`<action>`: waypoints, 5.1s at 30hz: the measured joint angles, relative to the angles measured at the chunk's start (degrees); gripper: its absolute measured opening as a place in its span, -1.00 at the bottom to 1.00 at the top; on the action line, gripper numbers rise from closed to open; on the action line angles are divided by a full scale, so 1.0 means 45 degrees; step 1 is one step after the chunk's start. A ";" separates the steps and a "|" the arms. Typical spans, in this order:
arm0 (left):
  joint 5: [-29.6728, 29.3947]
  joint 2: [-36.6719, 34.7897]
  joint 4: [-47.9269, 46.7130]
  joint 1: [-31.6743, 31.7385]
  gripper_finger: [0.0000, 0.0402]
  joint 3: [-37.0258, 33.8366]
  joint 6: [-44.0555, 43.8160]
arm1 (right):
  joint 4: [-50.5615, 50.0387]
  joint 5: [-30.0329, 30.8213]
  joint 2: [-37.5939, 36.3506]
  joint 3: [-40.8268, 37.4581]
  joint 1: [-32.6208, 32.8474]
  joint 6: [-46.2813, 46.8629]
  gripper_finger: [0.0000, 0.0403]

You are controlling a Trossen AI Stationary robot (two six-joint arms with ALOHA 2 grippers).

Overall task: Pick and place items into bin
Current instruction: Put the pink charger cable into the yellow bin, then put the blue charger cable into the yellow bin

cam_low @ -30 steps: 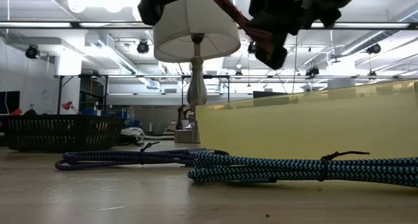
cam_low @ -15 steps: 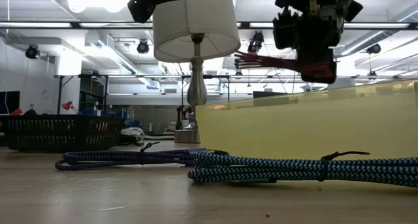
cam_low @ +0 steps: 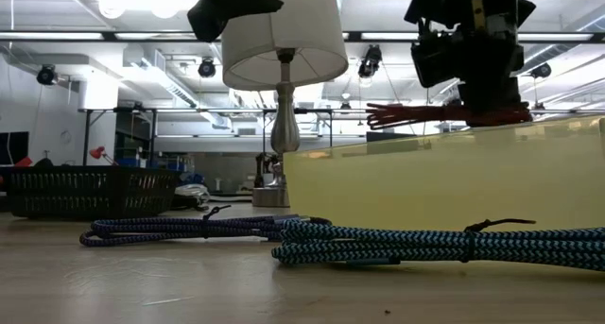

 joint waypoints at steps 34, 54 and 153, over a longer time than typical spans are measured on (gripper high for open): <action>0.4295 0.2895 -0.1552 -0.0084 -0.15 -0.0799 -0.1145 | 0.0374 0.1796 -0.0006 -0.0005 -0.0011 0.0170 -0.38; 0.7234 0.4959 -0.1534 -0.1132 -0.15 -0.0504 -0.1739 | 0.0433 0.2011 -0.0006 -0.0010 -0.0011 0.0165 -0.38; -0.1238 0.0636 -0.0973 -0.1724 -0.97 -0.0518 0.0286 | 1.2022 0.2701 0.0008 -0.0010 0.1077 -0.2798 0.42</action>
